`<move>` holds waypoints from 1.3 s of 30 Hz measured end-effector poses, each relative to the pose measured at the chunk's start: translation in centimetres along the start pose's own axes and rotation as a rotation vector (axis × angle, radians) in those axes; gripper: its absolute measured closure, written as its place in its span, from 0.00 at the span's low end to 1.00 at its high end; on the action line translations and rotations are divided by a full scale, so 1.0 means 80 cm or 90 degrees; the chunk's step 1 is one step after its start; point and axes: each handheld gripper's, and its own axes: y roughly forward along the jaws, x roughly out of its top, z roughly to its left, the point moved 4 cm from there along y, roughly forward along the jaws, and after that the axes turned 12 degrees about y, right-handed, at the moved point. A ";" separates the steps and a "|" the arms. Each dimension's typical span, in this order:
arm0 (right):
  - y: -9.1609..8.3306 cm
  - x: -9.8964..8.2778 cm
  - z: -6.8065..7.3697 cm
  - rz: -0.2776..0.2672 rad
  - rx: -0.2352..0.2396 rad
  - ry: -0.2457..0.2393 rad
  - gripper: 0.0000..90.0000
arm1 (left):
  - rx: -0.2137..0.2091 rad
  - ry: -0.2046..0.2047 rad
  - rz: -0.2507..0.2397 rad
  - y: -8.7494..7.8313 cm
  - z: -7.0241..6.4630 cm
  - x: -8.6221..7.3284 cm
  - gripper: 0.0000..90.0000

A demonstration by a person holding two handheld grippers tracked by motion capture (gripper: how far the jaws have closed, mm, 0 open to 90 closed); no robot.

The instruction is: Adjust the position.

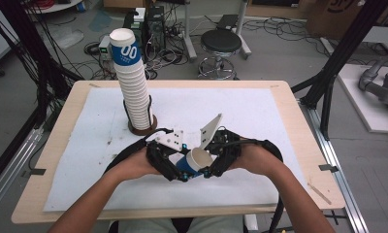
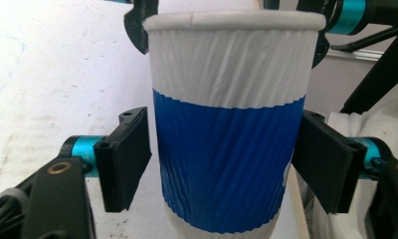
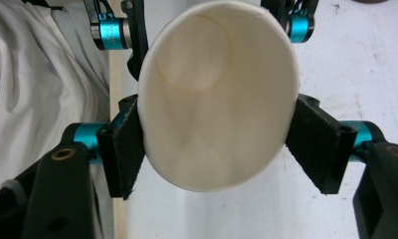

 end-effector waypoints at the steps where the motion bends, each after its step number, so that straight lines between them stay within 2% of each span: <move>1: 0.000 0.000 0.000 0.004 -0.003 -0.003 0.32 | 0.000 0.001 0.001 0.001 0.000 0.000 0.33; 7: 0.001 -0.002 0.001 0.012 -0.002 -0.005 0.32 | -0.005 0.005 -0.002 0.005 -0.001 -0.001 0.33; 11: 0.000 -0.002 0.001 0.001 -0.005 -0.008 0.29 | 0.011 0.007 -0.021 0.004 -0.003 -0.003 0.33; 14: -0.001 -0.002 -0.002 -0.053 0.007 0.001 0.24 | 0.021 0.003 -0.045 0.001 -0.003 -0.007 0.32; 18: -0.013 -0.005 -0.004 -0.129 0.035 0.032 0.23 | 0.031 -0.014 -0.069 -0.005 -0.002 -0.014 0.32; 21: -0.022 -0.009 -0.007 -0.178 0.044 0.052 0.23 | 0.045 -0.029 -0.095 -0.011 -0.002 -0.021 0.32; 22: -0.025 -0.011 -0.008 -0.191 0.045 0.060 0.23 | 0.054 -0.038 -0.113 -0.013 -0.002 -0.023 0.32; 27: -0.046 -0.025 -0.018 -0.304 0.057 0.111 0.23 | 0.097 -0.055 -0.165 -0.026 -0.001 -0.035 0.30; 33: -0.057 -0.055 -0.031 -0.392 0.014 0.176 0.23 | 0.161 -0.060 -0.235 -0.045 0.000 -0.046 0.30; 36: -0.054 -0.075 -0.039 -0.405 -0.008 0.220 0.23 | 0.193 -0.067 -0.266 -0.054 0.001 -0.050 0.30; 39: -0.049 -0.093 -0.043 -0.414 -0.058 0.241 0.23 | 0.212 -0.070 -0.287 -0.060 0.002 -0.055 0.30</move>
